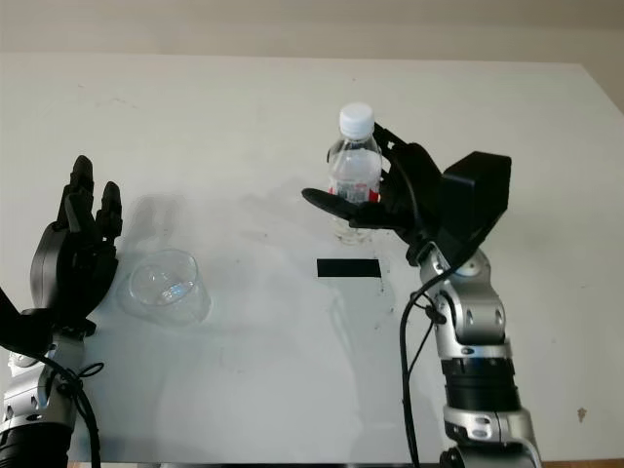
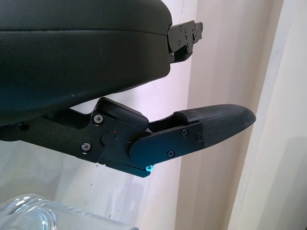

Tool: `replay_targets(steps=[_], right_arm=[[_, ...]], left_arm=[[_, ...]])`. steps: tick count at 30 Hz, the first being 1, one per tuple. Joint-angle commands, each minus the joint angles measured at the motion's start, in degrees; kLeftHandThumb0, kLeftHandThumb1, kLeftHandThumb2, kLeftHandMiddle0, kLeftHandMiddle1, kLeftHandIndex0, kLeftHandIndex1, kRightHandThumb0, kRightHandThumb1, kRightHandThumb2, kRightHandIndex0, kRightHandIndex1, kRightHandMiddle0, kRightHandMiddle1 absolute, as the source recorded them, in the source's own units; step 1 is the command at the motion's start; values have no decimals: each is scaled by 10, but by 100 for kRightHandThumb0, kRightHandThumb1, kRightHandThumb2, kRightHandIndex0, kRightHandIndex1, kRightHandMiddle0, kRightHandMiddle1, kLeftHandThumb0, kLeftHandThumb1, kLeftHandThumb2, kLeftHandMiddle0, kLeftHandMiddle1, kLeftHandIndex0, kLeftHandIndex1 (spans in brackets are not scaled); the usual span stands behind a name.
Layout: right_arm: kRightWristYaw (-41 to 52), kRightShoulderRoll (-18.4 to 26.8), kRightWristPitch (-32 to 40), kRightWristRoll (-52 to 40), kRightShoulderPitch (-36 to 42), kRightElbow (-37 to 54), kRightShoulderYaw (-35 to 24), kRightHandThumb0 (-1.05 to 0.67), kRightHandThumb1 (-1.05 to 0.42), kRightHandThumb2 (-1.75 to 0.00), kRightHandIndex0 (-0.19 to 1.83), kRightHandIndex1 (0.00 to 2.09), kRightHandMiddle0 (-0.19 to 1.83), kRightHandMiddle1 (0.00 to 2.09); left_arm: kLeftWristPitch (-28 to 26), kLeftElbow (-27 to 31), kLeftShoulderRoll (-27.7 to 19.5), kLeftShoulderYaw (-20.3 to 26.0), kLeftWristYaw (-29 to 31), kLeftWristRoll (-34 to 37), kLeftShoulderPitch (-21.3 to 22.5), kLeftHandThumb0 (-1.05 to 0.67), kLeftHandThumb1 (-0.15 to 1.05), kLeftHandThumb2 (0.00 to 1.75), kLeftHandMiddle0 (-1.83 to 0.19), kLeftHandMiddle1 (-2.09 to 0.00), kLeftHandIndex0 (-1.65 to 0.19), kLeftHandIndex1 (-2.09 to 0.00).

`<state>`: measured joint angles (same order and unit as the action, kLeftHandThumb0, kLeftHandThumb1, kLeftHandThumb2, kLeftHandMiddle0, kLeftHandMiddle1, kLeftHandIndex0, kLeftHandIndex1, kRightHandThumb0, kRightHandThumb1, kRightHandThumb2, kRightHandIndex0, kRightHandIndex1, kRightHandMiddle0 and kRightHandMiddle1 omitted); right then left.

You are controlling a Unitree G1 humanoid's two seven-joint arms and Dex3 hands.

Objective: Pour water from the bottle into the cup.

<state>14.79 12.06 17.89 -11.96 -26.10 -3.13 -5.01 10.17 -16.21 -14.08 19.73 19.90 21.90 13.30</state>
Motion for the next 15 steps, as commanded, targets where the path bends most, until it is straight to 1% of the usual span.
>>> replay_targets(steps=[1, 9, 12, 15], right_arm=[[-4, -6, 0, 0, 15, 7, 0, -37, -105, -47, 124, 209, 81, 209], [-16, -32, -55, 20, 57, -15, 14, -41, -105, -47, 127, 209, 79, 209], [-15, -38, -91, 27, 68, -32, 16, -41, -105, -48, 123, 209, 74, 209], [-18, -47, -106, 21, 71, -47, 12, -42, -105, -46, 121, 209, 71, 209]], left_arm=[[-4, -5, 5, -1, 0, -1, -19, -84, 105, 71, 19, 0, 19, 0], [-4, -7, -2, 2, 3, -2, -20, -84, 105, 70, 19, 0, 19, 0], [-7, -6, -1, 2, 1, 0, -19, -84, 105, 71, 19, 0, 19, 0], [-9, -4, -1, 3, 2, 0, -20, -83, 105, 71, 19, 0, 19, 0]])
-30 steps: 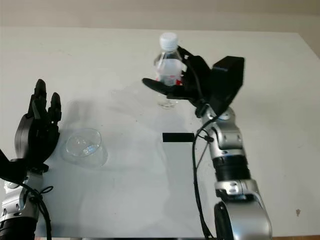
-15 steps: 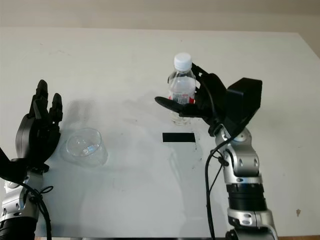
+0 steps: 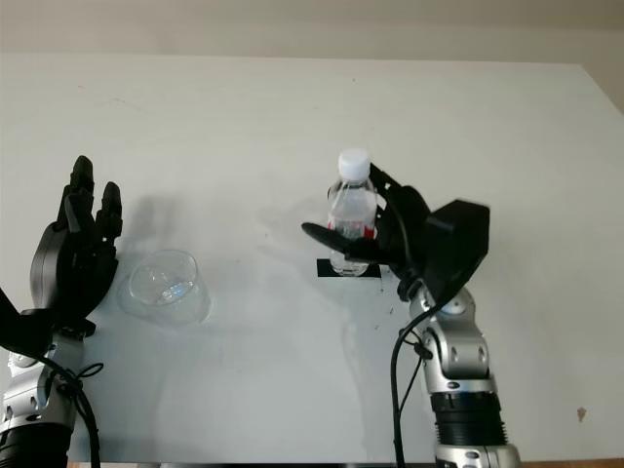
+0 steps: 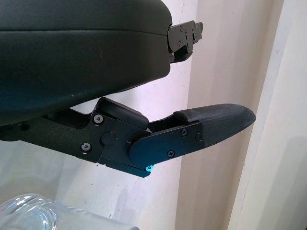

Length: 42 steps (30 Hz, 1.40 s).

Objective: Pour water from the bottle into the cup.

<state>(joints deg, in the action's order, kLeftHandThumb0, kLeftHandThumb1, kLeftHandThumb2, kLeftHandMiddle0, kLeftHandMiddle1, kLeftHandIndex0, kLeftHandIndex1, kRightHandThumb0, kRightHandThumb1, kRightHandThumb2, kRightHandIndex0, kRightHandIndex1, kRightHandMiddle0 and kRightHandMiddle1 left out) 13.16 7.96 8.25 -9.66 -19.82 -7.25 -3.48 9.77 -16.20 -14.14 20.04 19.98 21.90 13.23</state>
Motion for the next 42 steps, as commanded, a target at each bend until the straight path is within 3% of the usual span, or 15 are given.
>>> replay_targets(steps=[1, 10, 16, 20, 22, 24, 31, 33, 36, 40, 42], right_arm=[[-2, -7, -10, -2, 7, -9, -3, -42, -105, -46, 122, 209, 71, 209], [-1, -13, -12, -5, 6, -15, -4, -41, -105, -47, 125, 209, 76, 209], [12, -5, -12, -5, 3, -21, -3, -42, -105, -46, 117, 209, 74, 209], [32, 10, -1, 3, 5, -15, 6, -48, -105, -32, 112, 209, 73, 209], [38, 18, 12, 5, 8, -7, 9, -53, -105, -20, 99, 209, 63, 209], [39, 21, 22, 7, 12, 2, 10, -56, -103, -9, 71, 209, 43, 209], [70, 37, 20, 2, 28, 18, 12, -51, -95, -5, 3, 209, -6, 208], [90, 41, 24, -14, 31, 12, 4, -53, -93, -5, -12, 195, -14, 191], [110, 48, 19, -25, 33, 2, -2, -55, -92, -5, -17, 172, -16, 174], [132, 63, 13, -27, 39, -7, -5, -56, -94, -5, -16, 112, -19, 125], [137, 66, 12, -29, 42, -7, -8, -57, -94, -5, -17, 95, -19, 109]], left_arm=[[-5, -4, 0, 0, 1, -1, -21, -83, 105, 71, 19, 0, 19, 0], [-3, -2, -2, 3, 6, -1, -24, -84, 105, 71, 19, 0, 19, 0], [0, -6, -2, 6, 10, 1, -22, -83, 105, 70, 19, 0, 19, 0], [-2, -6, -3, 6, 7, -2, -22, -83, 105, 71, 19, 0, 19, 0], [-2, -5, -3, 5, 7, -3, -23, -82, 105, 71, 19, 0, 19, 0], [-3, -5, -4, 4, 6, -4, -22, -82, 105, 71, 19, 0, 19, 0], [-6, -4, -5, 3, 6, -5, -21, -83, 105, 69, 19, 0, 19, 0], [-7, -3, -4, 3, 4, -6, -21, -83, 105, 69, 19, 0, 19, 0], [-9, -2, -4, 2, 2, -6, -21, -84, 105, 69, 19, 0, 19, 0], [-10, -1, -3, 2, 3, -5, -21, -84, 105, 69, 19, 0, 19, 0], [-10, -3, -5, 2, 5, -5, -21, -84, 105, 69, 19, 0, 19, 0]])
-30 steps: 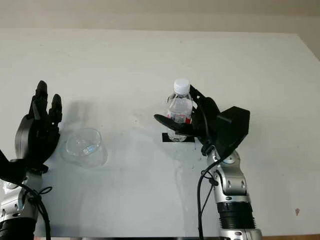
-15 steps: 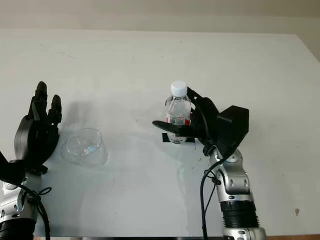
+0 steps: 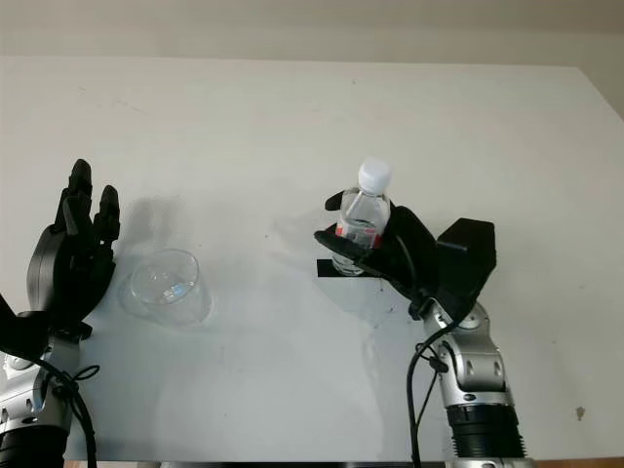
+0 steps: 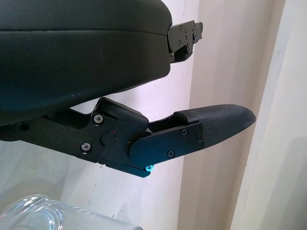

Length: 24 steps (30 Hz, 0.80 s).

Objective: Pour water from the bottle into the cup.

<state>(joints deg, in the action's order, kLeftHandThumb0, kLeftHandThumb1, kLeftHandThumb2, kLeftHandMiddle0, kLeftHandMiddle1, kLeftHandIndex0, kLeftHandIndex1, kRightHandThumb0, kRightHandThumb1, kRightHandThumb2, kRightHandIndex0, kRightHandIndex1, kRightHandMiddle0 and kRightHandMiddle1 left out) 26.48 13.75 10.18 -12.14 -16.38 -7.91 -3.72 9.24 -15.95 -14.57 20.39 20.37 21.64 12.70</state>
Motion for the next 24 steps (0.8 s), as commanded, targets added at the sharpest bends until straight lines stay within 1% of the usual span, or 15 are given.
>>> replay_targets(steps=[1, 4, 6, 7, 9, 10, 11, 12, 14, 18, 21, 24], right_arm=[[6, 9, -9, -5, 8, -1, -7, -58, -93, -5, -18, 88, -19, 100], [10, 8, -12, -10, 13, 0, -12, -61, -92, -5, -18, 79, -19, 86], [15, 10, -21, -10, 16, 0, -14, -62, -92, -5, -17, 73, -18, 79], [17, 11, -28, -8, 18, -1, -13, -63, -92, -5, -16, 66, -18, 74], [29, 20, -56, 3, 23, -5, -9, -68, -92, -5, -14, 28, -17, 46], [33, 25, -72, 10, 24, -9, -6, -69, -92, -5, -14, 18, -15, 36], [37, 30, -91, 21, 24, -14, -2, -73, -92, -5, -17, 9, -18, 24], [40, 34, -113, 31, 23, -20, 2, -75, -93, -5, -18, 4, -18, 17], [41, 42, -161, 55, 22, -36, 10, -82, -94, -6, -19, 1, -19, 3], [18, 44, -227, 91, 21, -56, 17, -94, -93, -5, -19, 0, -19, 0], [-23, 45, -268, 133, 28, -62, 21, -96, -93, -5, -19, 0, -19, 0], [-62, 36, -287, 153, 42, -59, 21, -94, -92, -5, -19, 0, -19, 0]], left_arm=[[-3, -6, -1, -1, 2, -2, -15, -84, 105, 69, 19, 0, 19, 0], [-1, -8, -1, -1, 2, -3, -13, -84, 105, 69, 19, 0, 19, 0], [-2, -8, -1, 0, 3, -1, -13, -84, 105, 70, 19, 0, 19, 0], [-2, -8, -1, 0, 3, -1, -12, -84, 105, 70, 19, 0, 19, 0], [-3, -9, 0, 0, 3, 1, -11, -84, 105, 69, 19, 0, 19, 0], [-4, -9, 0, 0, 4, 2, -11, -84, 105, 68, 19, 0, 19, 0], [-3, -10, 0, 0, 4, 1, -11, -84, 105, 68, 19, 0, 19, 0], [-3, -10, -1, -1, 4, 0, -11, -84, 105, 68, 19, 0, 19, 0], [-1, -12, -1, -2, 2, -3, -10, -84, 105, 68, 19, 0, 19, 0], [-3, -12, 0, -3, 1, -3, -9, -84, 105, 69, 19, 0, 19, 0], [-2, -11, 0, -3, 0, -4, -10, -84, 105, 70, 19, 0, 19, 0], [-2, -10, 0, -4, -1, -5, -11, -84, 105, 70, 19, 0, 19, 0]])
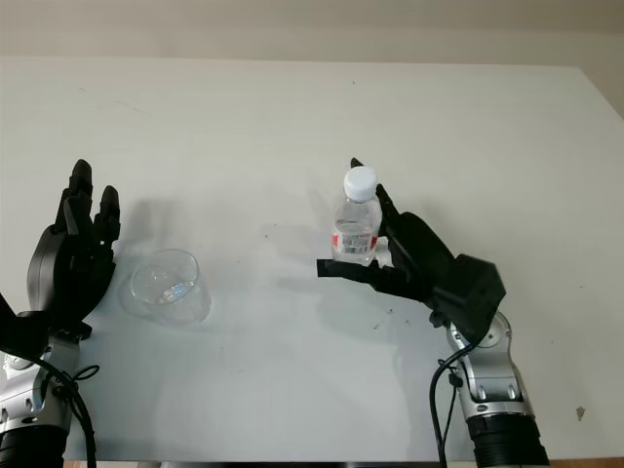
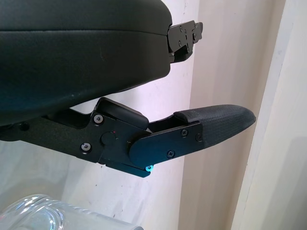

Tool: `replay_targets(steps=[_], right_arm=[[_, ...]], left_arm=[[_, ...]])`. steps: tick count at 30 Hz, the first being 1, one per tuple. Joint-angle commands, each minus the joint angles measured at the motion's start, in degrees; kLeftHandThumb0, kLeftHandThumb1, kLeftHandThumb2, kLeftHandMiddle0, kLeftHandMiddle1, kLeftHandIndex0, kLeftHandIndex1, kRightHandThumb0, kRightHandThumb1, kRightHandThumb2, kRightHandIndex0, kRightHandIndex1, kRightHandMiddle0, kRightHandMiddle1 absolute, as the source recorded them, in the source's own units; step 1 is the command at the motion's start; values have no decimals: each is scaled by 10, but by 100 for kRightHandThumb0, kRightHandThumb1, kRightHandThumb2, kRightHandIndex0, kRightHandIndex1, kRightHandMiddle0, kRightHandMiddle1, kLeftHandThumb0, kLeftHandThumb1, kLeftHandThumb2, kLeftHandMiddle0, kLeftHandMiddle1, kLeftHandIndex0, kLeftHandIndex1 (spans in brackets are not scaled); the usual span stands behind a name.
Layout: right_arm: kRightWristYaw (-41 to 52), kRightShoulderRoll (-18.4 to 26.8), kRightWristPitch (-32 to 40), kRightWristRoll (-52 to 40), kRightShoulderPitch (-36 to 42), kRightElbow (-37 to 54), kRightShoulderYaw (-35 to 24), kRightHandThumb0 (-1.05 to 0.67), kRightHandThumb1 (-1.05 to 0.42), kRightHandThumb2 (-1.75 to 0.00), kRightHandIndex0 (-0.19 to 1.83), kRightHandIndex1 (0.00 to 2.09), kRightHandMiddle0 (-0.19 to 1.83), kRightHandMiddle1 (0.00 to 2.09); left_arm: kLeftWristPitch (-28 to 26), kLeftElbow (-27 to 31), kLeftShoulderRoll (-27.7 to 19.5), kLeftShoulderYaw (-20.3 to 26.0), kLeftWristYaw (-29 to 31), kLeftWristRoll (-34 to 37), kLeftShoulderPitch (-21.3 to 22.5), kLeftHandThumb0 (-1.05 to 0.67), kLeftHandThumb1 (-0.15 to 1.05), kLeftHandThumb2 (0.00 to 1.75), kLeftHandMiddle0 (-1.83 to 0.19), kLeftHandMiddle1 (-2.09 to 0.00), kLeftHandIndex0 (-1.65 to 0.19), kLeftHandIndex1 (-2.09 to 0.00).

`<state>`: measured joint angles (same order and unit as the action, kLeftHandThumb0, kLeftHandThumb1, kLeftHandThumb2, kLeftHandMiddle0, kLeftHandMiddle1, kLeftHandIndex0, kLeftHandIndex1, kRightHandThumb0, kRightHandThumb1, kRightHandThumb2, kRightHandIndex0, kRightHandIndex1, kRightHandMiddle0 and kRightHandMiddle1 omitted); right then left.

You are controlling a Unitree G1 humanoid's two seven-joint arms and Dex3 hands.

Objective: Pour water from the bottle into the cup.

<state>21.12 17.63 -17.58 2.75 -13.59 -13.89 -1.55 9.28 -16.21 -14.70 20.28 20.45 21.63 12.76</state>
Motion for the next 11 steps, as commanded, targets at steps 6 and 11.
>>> replay_targets(steps=[6, 11], right_arm=[[-34, -24, -28, -9, 49, 23, 10, -93, -94, -6, -19, 0, -19, 0], [-40, -41, -63, -26, 56, 14, 13, -88, -97, -7, -19, 0, -19, 0]], left_arm=[[-6, -4, -1, -3, -4, -6, -13, -84, 105, 70, 19, 0, 19, 0], [-5, -2, 0, -3, -1, -3, -16, -84, 105, 69, 19, 0, 19, 0]])
